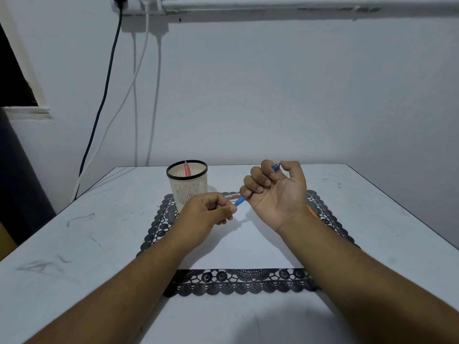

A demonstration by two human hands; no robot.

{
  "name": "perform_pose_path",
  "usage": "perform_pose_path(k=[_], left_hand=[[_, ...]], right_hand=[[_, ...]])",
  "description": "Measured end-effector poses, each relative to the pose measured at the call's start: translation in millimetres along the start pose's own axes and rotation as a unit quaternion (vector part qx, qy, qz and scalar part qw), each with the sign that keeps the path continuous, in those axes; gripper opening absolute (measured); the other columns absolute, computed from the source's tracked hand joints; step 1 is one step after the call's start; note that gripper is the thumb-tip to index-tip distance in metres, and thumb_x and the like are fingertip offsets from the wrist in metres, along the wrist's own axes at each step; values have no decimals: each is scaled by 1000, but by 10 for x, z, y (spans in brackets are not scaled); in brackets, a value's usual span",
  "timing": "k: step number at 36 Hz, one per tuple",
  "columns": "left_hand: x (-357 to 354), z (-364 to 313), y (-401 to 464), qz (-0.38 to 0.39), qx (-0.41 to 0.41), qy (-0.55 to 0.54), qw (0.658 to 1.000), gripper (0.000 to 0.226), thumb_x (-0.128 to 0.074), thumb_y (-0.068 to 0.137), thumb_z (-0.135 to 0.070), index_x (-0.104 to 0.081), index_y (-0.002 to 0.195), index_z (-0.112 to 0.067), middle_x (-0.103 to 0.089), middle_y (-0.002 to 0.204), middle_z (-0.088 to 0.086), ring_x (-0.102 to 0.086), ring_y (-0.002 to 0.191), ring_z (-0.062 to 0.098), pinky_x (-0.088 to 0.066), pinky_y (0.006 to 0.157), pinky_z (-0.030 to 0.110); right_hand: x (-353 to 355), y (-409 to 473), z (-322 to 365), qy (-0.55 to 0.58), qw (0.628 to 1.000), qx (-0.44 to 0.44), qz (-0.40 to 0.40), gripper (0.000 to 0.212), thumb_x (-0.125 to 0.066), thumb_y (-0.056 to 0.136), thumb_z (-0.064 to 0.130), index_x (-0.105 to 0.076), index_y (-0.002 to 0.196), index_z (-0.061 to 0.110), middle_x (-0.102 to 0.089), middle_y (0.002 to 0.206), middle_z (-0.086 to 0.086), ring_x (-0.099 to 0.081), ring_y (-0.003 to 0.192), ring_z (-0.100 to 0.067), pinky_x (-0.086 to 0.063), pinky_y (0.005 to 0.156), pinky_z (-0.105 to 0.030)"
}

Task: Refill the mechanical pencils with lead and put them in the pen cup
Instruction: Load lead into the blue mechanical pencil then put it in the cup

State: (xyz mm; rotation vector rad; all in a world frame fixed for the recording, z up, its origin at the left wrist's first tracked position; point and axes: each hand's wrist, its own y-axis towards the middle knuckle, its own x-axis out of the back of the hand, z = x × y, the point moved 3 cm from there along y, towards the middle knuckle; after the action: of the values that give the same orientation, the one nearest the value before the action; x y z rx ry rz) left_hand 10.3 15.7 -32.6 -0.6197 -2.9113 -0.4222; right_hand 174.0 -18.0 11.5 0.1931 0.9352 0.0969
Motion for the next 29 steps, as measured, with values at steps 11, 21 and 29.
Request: perform_pose_path(k=[11,21,29], left_hand=[[-19,-32,-13,8,3,-4,1000,12,-75,91,-12,-73,79,-13,-71,73,7,-59,68,17,-48,74,36],[-22,-21,-5,9,1,-7,1000,8,-75,91,-11,-73,83,-10,-71,73,7,-59,67,17,-49,71,32],[-21,-21,-10,11,0,-11,1000,9,-75,91,-10,-73,82,-10,-70,73,8,-59,66,16,-49,70,31]], right_hand=[[12,4,7,-12,1000,9,13,34,-36,88,40,-26,64,20,-20,61,0,-16,59,-18,-23,59,-34],[9,-2,18,-13,1000,10,20,34,-38,87,41,-24,64,20,-21,59,1,-16,59,-18,-20,61,-35],[23,7,23,-10,1000,13,24,33,-40,85,40,-25,63,20,-21,59,1,-15,59,-18,-19,61,-35]])
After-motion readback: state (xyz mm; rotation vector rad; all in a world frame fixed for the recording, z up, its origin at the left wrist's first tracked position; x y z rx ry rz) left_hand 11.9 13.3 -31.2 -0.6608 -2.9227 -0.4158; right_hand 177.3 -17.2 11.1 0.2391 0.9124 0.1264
